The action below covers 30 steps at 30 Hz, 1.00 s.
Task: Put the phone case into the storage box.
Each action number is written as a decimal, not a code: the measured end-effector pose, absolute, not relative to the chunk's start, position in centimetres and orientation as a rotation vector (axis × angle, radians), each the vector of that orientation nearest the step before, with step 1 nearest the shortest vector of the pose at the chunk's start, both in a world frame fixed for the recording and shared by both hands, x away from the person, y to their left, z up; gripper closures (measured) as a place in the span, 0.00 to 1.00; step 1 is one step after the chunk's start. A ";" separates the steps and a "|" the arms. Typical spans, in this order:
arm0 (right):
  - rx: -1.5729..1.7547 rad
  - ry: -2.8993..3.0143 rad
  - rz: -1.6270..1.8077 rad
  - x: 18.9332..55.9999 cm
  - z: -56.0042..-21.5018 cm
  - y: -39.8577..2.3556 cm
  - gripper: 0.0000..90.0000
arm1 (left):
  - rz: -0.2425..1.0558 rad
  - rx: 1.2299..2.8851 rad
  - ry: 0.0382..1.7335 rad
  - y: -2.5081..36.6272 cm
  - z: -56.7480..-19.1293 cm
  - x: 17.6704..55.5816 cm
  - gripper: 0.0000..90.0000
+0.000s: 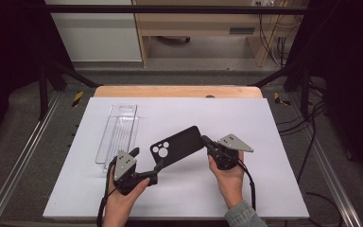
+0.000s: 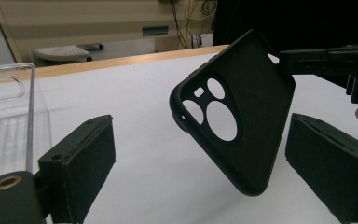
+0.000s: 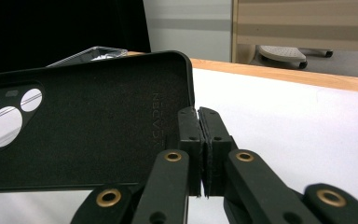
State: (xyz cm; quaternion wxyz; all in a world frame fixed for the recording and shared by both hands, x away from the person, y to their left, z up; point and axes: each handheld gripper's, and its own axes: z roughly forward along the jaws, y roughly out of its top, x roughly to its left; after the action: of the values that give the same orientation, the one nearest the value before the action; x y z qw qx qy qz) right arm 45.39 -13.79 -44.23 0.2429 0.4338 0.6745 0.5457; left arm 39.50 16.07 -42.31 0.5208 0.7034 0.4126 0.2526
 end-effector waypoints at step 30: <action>1.161 1.832 1.486 45.2 -44.2 -13.6 0.98 | 0.408 1.643 1.079 16.6 -43.0 40.2 0.74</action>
State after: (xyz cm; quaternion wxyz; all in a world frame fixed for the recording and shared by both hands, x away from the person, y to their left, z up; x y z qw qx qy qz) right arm 45.18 -13.60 -44.19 0.2533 0.4273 0.6741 0.5467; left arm 40.18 16.63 -42.98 0.5371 0.6903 0.4534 0.1716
